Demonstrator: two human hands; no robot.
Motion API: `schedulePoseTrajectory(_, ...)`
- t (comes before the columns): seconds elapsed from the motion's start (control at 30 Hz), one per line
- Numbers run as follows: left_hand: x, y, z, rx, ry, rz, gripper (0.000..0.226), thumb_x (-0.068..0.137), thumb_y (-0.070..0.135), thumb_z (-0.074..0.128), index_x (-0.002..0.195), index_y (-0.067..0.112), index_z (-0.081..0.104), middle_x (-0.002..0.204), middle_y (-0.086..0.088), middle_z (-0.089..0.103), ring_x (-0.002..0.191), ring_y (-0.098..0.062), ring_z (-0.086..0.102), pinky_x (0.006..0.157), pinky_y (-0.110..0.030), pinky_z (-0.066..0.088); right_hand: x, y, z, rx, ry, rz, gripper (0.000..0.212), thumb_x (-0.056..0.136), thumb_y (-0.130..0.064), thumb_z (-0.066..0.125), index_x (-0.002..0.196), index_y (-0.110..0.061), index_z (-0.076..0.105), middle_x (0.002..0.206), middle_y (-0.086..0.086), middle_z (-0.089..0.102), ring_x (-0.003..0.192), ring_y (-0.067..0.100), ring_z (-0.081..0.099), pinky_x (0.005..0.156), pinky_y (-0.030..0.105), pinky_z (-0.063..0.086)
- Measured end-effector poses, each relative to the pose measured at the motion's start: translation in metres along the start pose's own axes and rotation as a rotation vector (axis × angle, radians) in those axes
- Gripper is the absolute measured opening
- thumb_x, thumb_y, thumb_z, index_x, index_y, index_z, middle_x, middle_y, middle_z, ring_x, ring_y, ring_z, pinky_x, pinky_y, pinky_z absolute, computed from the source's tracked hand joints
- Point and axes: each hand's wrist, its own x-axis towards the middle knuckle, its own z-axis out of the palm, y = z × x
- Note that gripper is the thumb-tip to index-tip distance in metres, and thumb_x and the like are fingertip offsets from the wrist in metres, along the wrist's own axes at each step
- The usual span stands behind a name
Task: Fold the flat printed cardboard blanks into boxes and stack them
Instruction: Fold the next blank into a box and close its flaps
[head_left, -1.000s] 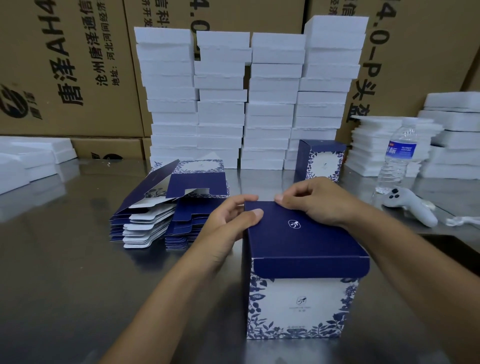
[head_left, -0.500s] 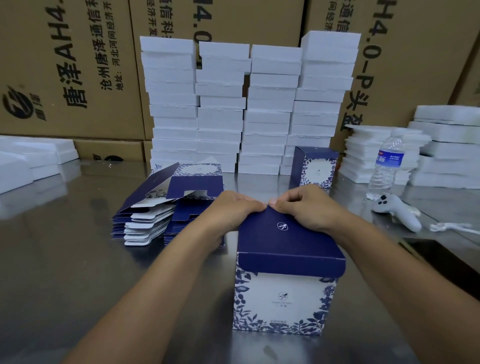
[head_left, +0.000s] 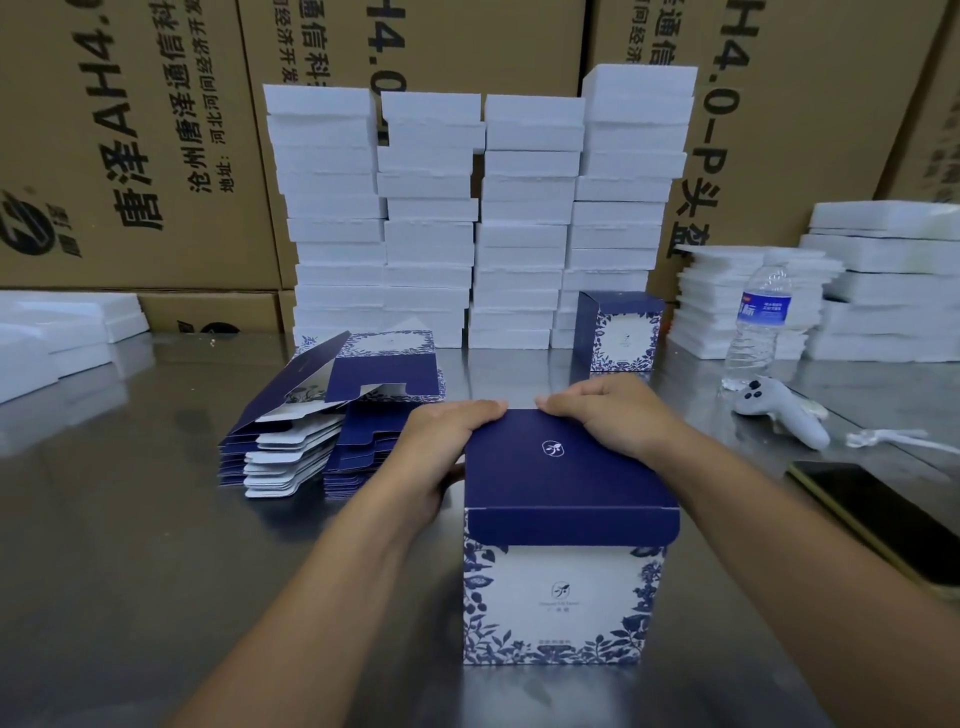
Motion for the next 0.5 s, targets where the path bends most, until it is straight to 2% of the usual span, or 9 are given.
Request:
schedulePoseTrajectory(0.07, -0.0015, 0.0003, 0.001, -0.008, 0.013, 0.011, 0.023, 0.084, 0.02, 0.067, 0.094, 0.0, 0.07, 0.085, -0.014, 0.067, 0.076, -0.026, 0.062, 0.071, -0.033, 0.049, -0.0013, -0.0003, -0.0006, 0.02, -0.015, 0.018, 0.018, 0.083, -0.029, 0.071, 0.073, -0.013, 0.072, 0.05, -0.008, 0.066, 0.04, 0.005, 0.06, 0.035, 0.012, 0.039)
schedulePoseTrajectory(0.17, -0.0039, 0.0032, 0.003, 0.004, 0.025, 0.019, 0.014, 0.084, 0.019, 0.068, 0.086, 0.005, 0.069, 0.084, -0.014, 0.067, 0.073, -0.025, 0.061, 0.07, -0.033, 0.049, -0.0014, -0.0013, -0.0009, 0.046, -0.029, 0.055, 0.019, 0.083, -0.029, 0.07, 0.078, -0.011, 0.071, 0.046, -0.008, 0.064, 0.037, 0.006, 0.059, 0.033, 0.012, 0.039)
schedulePoseTrajectory(0.3, -0.0039, 0.0029, 0.0032, 0.008, 0.031, 0.014, 0.014, 0.084, 0.02, 0.068, 0.087, 0.005, 0.068, 0.086, -0.014, 0.068, 0.077, -0.027, 0.062, 0.075, -0.036, 0.049, -0.0007, -0.0014, -0.0016, 0.094, -0.032, 0.087, 0.016, 0.083, -0.028, 0.072, 0.078, -0.013, 0.069, 0.044, -0.008, 0.063, 0.036, 0.007, 0.059, 0.032, 0.013, 0.039)
schedulePoseTrajectory(0.4, -0.0042, 0.0021, 0.0033, 0.001, 0.028, 0.013, 0.013, 0.084, 0.021, 0.068, 0.082, 0.008, 0.07, 0.083, -0.012, 0.07, 0.074, -0.025, 0.063, 0.071, -0.034, 0.05, -0.001, -0.0007, -0.0031, 0.099, -0.023, 0.102, 0.019, 0.081, -0.029, 0.073, 0.081, -0.01, 0.07, 0.047, -0.006, 0.065, 0.038, 0.009, 0.061, 0.033, 0.013, 0.04)
schedulePoseTrajectory(0.47, -0.0042, 0.0011, 0.0038, -0.017, 0.036, 0.017, 0.013, 0.085, 0.021, 0.068, 0.08, 0.008, 0.07, 0.08, -0.011, 0.07, 0.072, -0.025, 0.063, 0.068, -0.032, 0.05, -0.0014, 0.0037, -0.0069, 0.099, 0.014, 0.127, 0.026, 0.08, -0.032, 0.073, 0.087, -0.007, 0.069, 0.053, -0.002, 0.068, 0.041, 0.012, 0.062, 0.037, 0.016, 0.045)
schedulePoseTrajectory(0.5, -0.0043, 0.0001, 0.0043, -0.031, 0.049, 0.022, 0.013, 0.085, 0.02, 0.067, 0.079, 0.009, 0.069, 0.076, -0.009, 0.069, 0.069, -0.024, 0.062, 0.065, -0.03, 0.05, -0.0012, 0.0079, -0.01, 0.114, 0.031, 0.142, 0.031, 0.08, -0.034, 0.074, 0.091, -0.006, 0.069, 0.062, 0.002, 0.07, 0.048, 0.015, 0.065, 0.046, 0.019, 0.051)
